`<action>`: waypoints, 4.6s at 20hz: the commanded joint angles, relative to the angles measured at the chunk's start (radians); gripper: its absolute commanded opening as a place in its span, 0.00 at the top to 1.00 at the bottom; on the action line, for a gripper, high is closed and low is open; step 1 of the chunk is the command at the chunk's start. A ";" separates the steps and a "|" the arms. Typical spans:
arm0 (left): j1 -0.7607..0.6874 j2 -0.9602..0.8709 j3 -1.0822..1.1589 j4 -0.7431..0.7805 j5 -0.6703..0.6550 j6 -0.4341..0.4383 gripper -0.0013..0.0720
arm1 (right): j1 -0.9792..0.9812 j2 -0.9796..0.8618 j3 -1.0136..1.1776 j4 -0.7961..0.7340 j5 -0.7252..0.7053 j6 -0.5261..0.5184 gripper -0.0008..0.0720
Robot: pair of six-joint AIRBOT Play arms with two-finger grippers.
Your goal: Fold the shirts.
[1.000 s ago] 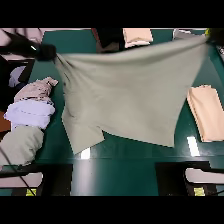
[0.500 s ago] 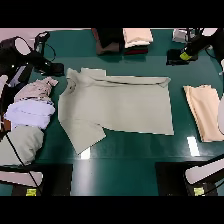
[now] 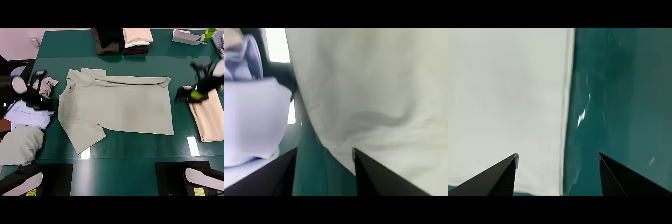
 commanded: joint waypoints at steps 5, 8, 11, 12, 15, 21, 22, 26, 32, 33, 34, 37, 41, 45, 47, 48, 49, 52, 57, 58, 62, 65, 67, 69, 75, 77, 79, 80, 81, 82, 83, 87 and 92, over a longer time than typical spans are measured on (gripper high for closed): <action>0.000 0.076 -0.143 -0.045 0.032 -0.034 0.40 | -0.052 0.153 -0.474 0.116 -0.130 0.000 0.20; 0.000 0.076 -0.143 -0.051 0.029 -0.034 0.40 | 0.008 0.152 -0.498 0.141 -0.182 0.010 0.21; 0.000 0.076 -0.143 -0.050 0.022 -0.034 0.40 | 0.077 0.152 -0.495 0.139 -0.204 0.012 0.53; 0.000 0.076 -0.144 -0.050 0.022 -0.034 0.40 | 0.093 0.152 -0.495 0.139 -0.208 0.011 0.80; 0.000 0.065 -0.160 -0.050 0.039 -0.034 0.21 | 0.109 0.152 -0.495 0.139 -0.211 0.011 0.96; 0.000 0.046 -0.234 -0.060 0.242 -0.079 0.20 | 0.109 0.152 -0.495 0.140 -0.211 0.011 0.96; 0.000 0.028 -0.234 -0.073 0.249 -0.079 0.20 | 0.109 0.152 -0.495 0.140 -0.210 0.011 0.96; 0.000 -0.063 -0.234 -0.130 0.240 -0.078 0.20 | 0.109 0.152 -0.495 0.140 -0.208 0.011 0.96; 0.000 -0.055 -0.160 -0.168 0.168 -0.013 0.95 | 0.109 0.154 -0.427 0.138 -0.190 0.011 0.96; 0.000 -0.038 -0.127 -0.168 0.153 -0.005 0.95 | 0.109 0.161 -0.386 0.139 -0.179 0.011 0.96; 0.000 -0.007 -0.085 -0.168 0.141 0.000 0.95 | 0.109 0.179 -0.336 0.138 -0.173 0.011 0.96; 0.000 0.129 0.108 -0.155 0.121 0.005 0.95 | 0.105 0.273 -0.134 0.133 -0.166 0.011 0.96; 0.000 0.305 0.480 -0.152 0.121 0.027 0.95 | 0.052 0.428 0.224 0.132 -0.181 0.010 0.96; 0.000 0.385 0.846 -0.153 0.123 0.027 0.95 | -0.055 0.537 0.551 0.131 -0.202 -0.005 0.96; 0.000 0.393 0.994 -0.153 0.124 0.027 0.95 | -0.127 0.563 0.682 0.132 -0.187 -0.019 0.96; 0.000 0.393 1.063 -0.152 0.122 0.028 0.95 | -0.162 0.569 0.732 0.131 -0.171 -0.030 0.97; 0.000 0.392 1.114 -0.152 0.126 0.028 0.95 | -0.196 0.570 0.776 0.130 -0.151 -0.040 0.97; 0.000 0.392 1.164 -0.148 0.151 0.030 0.95 | -0.292 0.515 0.914 0.134 -0.025 -0.045 0.97; 0.000 0.284 1.017 -0.114 0.021 0.027 0.95 | -0.314 0.338 0.990 0.180 0.108 -0.046 0.97; 0.000 0.243 0.969 -0.116 -0.011 0.027 0.95 | -0.314 0.317 0.938 0.195 0.105 -0.046 0.97; 0.000 0.027 0.743 -0.138 -0.056 0.028 0.95 | -0.209 0.195 0.662 0.156 0.096 -0.063 0.97; 0.000 -0.161 0.585 -0.145 -0.016 0.033 0.95 | -0.088 0.066 0.442 0.043 0.046 -0.063 0.97; 0.000 -0.291 0.531 -0.146 0.020 0.080 0.95 | -0.038 -0.038 0.351 0.027 -0.010 -0.063 0.97; 0.000 -0.400 0.529 -0.148 0.052 0.131 0.95 | -0.014 -0.148 0.333 0.028 -0.066 -0.041 0.97; 0.000 -0.474 0.576 -0.144 0.117 0.158 0.95 | 0.014 -0.323 0.523 0.032 -0.084 -0.019 0.97; 0.000 -0.474 0.602 -0.145 0.010 0.158 0.95 | 0.014 -0.303 0.517 0.024 -0.071 -0.027 0.97; 0.000 -0.474 0.584 -0.146 -0.072 0.158 0.95 | 0.012 -0.259 0.432 0.006 -0.078 -0.031 0.97; 0.000 -0.474 0.561 -0.151 -0.089 0.158 0.95 | 0.012 -0.238 0.379 -0.009 -0.081 -0.031 0.97; 0.000 -0.474 0.528 -0.153 -0.088 0.158 0.95 | 0.012 -0.216 0.316 -0.027 -0.095 -0.031 0.97; 0.000 -0.474 0.494 -0.157 -0.080 0.156 0.95 | 0.012 -0.198 0.252 -0.026 -0.117 -0.031 0.97; 0.000 -0.474 0.455 -0.162 -0.066 0.153 0.95 | 0.011 -0.187 0.198 -0.025 -0.138 -0.031 0.97; 0.000 -0.474 0.352 -0.212 0.005 0.150 0.95 | 0.012 -0.177 0.057 0.014 -0.203 -0.030 0.96; 0.000 -0.457 0.355 -0.199 -0.023 0.109 0.37 | 0.012 -0.176 0.087 0.087 -0.195 -0.030 0.61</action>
